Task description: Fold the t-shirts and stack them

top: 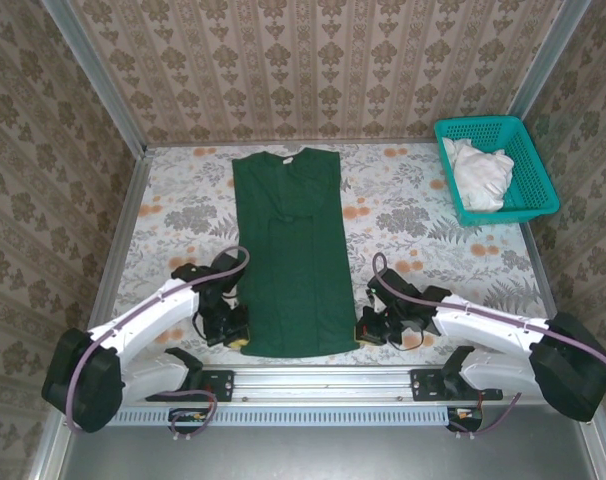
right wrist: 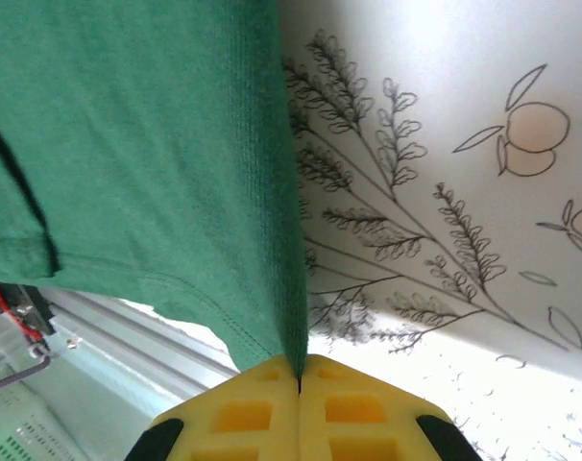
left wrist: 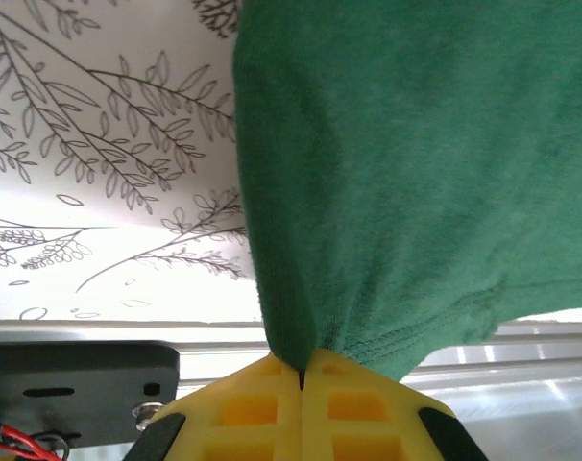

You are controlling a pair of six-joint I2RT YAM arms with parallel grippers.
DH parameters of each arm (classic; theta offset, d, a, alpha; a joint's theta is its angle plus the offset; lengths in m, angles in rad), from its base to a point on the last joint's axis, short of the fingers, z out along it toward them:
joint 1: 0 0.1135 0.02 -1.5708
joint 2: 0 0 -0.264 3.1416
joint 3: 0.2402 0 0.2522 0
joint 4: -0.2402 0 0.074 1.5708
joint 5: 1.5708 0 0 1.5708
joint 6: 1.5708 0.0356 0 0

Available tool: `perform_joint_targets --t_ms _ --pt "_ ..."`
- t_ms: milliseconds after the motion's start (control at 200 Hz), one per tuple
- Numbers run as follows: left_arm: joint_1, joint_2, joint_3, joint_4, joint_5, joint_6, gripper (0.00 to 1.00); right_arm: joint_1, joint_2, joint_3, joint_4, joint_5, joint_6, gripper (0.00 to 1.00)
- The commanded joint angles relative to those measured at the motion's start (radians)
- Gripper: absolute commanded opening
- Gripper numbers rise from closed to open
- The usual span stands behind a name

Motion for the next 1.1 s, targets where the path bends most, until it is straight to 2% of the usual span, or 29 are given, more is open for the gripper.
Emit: perform_joint_targets --t_ms 0,140,395,565,770,930,1095 --pt "0.029 0.055 0.11 -0.019 0.056 0.039 0.0 -0.069 0.007 0.101 -0.073 -0.028 -0.026 0.0" --pt "0.105 0.189 0.29 -0.007 0.065 0.092 0.0 -0.211 0.122 0.251 -0.08 -0.059 -0.096 0.0" --pt "0.252 0.502 0.643 0.009 0.078 0.183 0.0 -0.389 0.495 0.609 -0.082 -0.093 -0.151 0.0" --pt "0.351 0.664 0.768 0.047 0.1 0.192 0.0 -0.429 0.731 0.854 -0.123 -0.119 -0.148 0.0" --pt "0.416 0.834 0.928 0.049 0.121 0.217 0.0 -0.446 0.939 1.106 -0.24 -0.116 -0.158 0.0" --pt "0.456 0.921 1.0 0.048 0.129 0.227 0.0 -0.47 1.022 1.19 -0.288 -0.1 -0.15 0.0" --pt "0.467 0.974 1.049 0.047 0.14 0.224 0.0 -0.492 1.078 1.213 -0.258 -0.14 -0.101 0.0"
